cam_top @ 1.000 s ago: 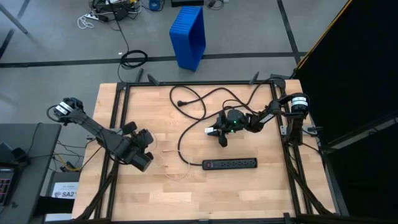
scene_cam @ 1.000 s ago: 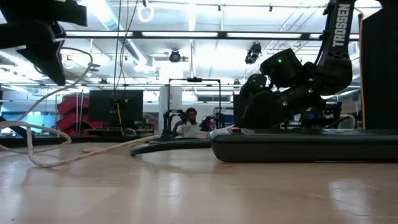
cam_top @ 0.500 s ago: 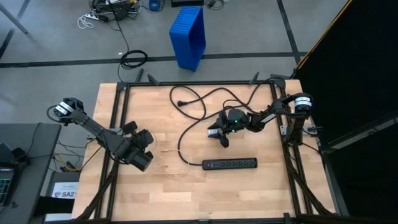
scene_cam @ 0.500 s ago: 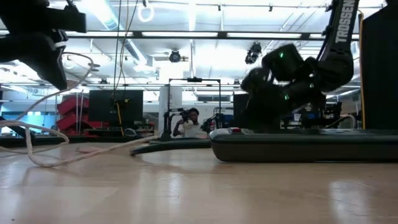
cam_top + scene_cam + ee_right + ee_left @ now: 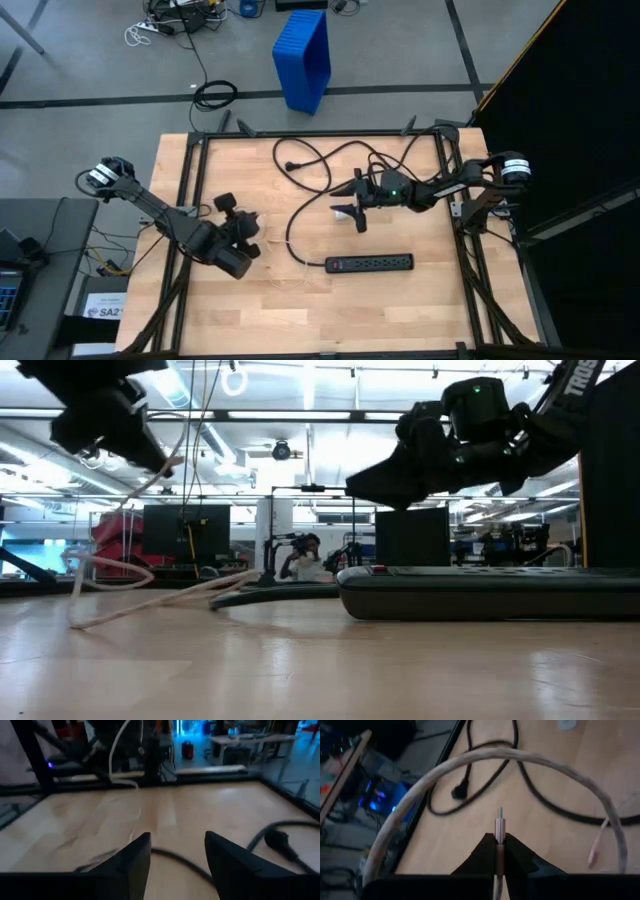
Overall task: Insert USB
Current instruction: Insert the pink charger cable into the white charger adapter
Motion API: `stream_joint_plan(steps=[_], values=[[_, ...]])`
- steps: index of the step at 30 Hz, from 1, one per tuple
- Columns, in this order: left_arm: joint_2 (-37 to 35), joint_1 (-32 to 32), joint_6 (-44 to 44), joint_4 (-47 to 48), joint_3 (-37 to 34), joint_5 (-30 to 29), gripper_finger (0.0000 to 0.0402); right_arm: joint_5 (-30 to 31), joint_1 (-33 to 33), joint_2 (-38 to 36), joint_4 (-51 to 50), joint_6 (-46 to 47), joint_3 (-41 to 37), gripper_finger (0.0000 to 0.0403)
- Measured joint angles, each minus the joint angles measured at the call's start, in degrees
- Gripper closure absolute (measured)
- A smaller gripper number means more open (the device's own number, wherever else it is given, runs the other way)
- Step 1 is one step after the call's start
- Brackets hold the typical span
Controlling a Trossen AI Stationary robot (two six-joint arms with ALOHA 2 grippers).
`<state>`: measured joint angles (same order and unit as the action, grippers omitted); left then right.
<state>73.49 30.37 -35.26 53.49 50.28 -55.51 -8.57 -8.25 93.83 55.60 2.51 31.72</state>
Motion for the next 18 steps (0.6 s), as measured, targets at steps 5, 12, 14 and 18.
stream_joint_plan(steps=[5, 12, 14, 18], values=[[0.0, -4.4, 13.1, -13.2, -3.1, 2.1, 0.0401, -1.3, 2.0, 4.7, -1.0, -1.5, 6.8, 0.0257], [0.0, -9.6, 23.3, -30.7, -7.8, 14.8, 0.0401, -1.8, 2.9, 10.1, -6.8, -4.4, 14.4, 0.0258], [0.0, -10.8, 24.8, -34.0, -8.3, 17.4, 0.0401, -2.7, 2.8, 11.4, -7.0, -4.4, 15.6, 0.0256], [0.0, -14.4, 26.9, -39.3, -8.5, 22.4, 0.0401, -4.1, 2.9, 13.1, -7.6, -4.6, 17.7, 0.0256]])
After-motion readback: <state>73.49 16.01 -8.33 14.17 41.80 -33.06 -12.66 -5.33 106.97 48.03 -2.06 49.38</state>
